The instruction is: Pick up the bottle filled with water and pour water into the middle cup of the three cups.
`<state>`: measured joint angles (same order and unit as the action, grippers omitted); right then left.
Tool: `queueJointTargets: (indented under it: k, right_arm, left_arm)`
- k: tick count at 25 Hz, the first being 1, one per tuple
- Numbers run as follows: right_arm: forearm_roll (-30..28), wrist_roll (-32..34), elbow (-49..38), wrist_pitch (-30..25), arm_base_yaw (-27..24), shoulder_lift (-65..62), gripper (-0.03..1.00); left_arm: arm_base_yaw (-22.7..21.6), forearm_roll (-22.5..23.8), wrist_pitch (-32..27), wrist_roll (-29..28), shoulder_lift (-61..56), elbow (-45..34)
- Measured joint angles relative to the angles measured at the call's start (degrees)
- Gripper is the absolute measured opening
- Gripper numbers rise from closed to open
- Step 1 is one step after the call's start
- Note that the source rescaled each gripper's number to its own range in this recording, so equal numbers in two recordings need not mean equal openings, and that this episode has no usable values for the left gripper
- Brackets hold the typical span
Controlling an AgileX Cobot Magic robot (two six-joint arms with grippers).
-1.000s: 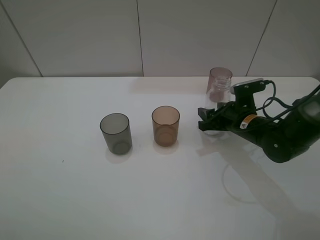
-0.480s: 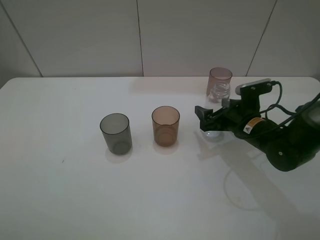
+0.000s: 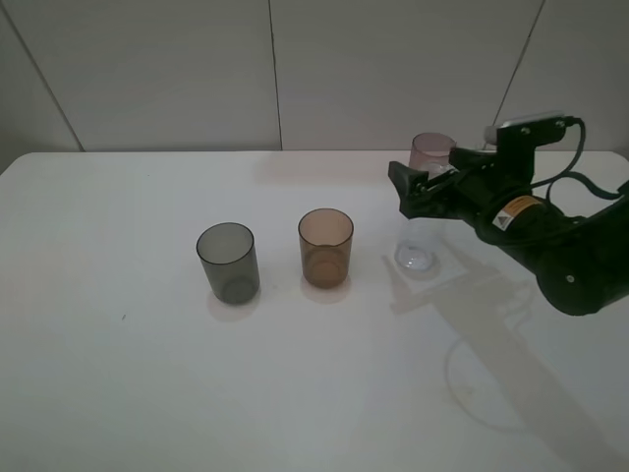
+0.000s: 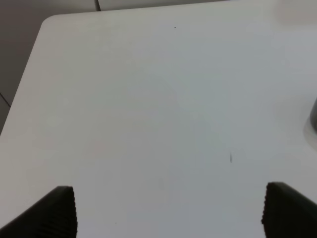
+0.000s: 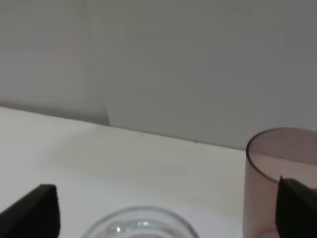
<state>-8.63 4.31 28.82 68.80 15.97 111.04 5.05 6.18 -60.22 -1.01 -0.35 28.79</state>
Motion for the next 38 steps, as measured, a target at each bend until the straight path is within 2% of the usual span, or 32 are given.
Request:
queueJointTargets:
  k: [9, 11, 13, 17, 19, 23, 26, 30, 34, 38]
  right_arm:
    - [0.06, 0.72, -0.15, -3.20, 0.00, -11.80, 0.83]
    - [0.06, 3.19, -0.20, -6.04, 0.00, -15.30, 0.83]
    - [0.06, 5.83, -0.26, -11.24, 0.00, -19.75, 0.83]
    - [0.02, 8.25, -0.28, -27.95, 0.00, -28.43, 0.83]
    - [0.53, 8.43, 0.08, -39.22, 0.00, -32.58, 0.83]
    - [5.93, 8.56, 1.20, -61.24, -0.95, -41.38, 0.83]
    - [8.63, 8.56, 1.20, -73.78, -3.95, -47.99, 0.83]
    - [8.63, 8.56, 1.42, -85.79, -7.81, -58.49, 0.83]
    - [8.63, 8.56, 1.52, -95.08, -8.82, -70.43, 0.83]
    - [8.63, 8.56, 1.52, -102.06, -8.82, -82.24, 0.83]
  left_arm:
    - [0.00, 0.00, 0.00, 0.00, 0.00, 0.00]
    - [0.00, 0.00, 0.00, 0.00, 0.00, 0.00]
    - [0.00, 0.00, 0.00, 0.00, 0.00, 0.00]
    - [0.00, 0.00, 0.00, 0.00, 0.00, 0.00]
    - [0.00, 0.00, 0.00, 0.00, 0.00, 0.00]
    - [0.00, 0.00, 0.00, 0.00, 0.00, 0.00]
    - [0.00, 0.00, 0.00, 0.00, 0.00, 0.00]
    - [0.00, 0.00, 0.00, 0.00, 0.00, 0.00]
    - [0.00, 0.00, 0.00, 0.00, 0.00, 0.00]
    - [0.00, 0.00, 0.00, 0.00, 0.00, 0.00]
